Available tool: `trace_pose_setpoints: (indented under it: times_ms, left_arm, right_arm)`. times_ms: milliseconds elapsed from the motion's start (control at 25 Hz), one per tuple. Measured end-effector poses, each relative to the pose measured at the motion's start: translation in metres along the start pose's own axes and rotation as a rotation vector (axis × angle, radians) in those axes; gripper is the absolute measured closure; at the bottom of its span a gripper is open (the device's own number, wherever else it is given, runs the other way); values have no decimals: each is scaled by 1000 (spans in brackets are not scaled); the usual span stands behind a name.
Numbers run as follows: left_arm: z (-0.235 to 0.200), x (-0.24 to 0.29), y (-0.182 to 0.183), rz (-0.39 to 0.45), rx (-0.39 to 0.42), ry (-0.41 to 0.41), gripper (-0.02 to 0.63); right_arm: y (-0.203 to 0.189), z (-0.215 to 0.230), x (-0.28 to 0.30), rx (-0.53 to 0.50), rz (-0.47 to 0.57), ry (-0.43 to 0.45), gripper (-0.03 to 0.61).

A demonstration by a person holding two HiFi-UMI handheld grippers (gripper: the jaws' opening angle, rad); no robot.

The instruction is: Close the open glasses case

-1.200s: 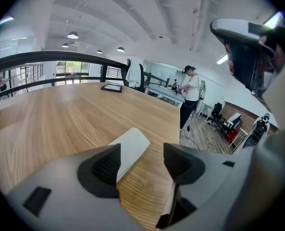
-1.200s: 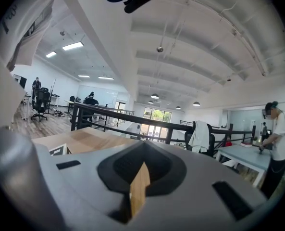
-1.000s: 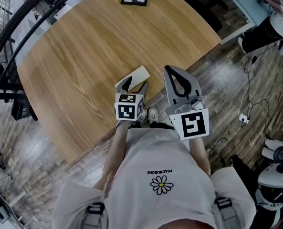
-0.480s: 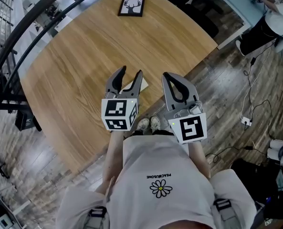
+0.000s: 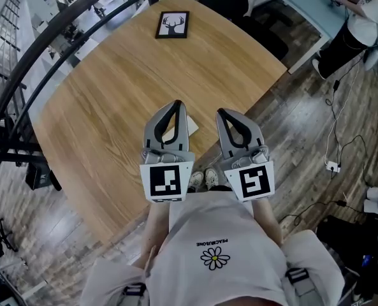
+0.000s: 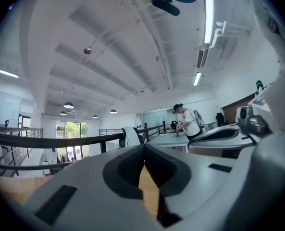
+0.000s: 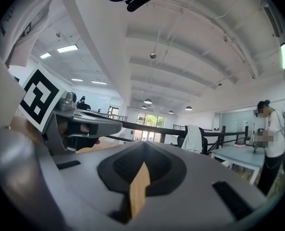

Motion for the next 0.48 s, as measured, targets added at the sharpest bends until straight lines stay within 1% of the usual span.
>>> trace_pose_setpoints:
  times_ms: [80,200,280,480]
  left_arm:
    - [4,1,5,12,9,-10,595]
    - [7,-1,5,3,-23,-27,596]
    - [7,-3,5,2,-33,-30,597]
    - [5,-3,14,38,-56,-20,597]
  right_arm:
    - [0,0,-1,-20,-10,5,572]
    - [0,1,-3,-57,-27,2,572]
    - [1,2,-4,-51,-27,-5,572]
    - [2,3,-3,-45,-14,-10,572]
Point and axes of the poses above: the fingertips, and each gripper's own axes: x forward along the fingers, z to its right, y out of its top, the point moved 9 cm from there along -x, backward along the fingers, and after that the axes turned 3 degrees about -y, right-handed, at the moved point
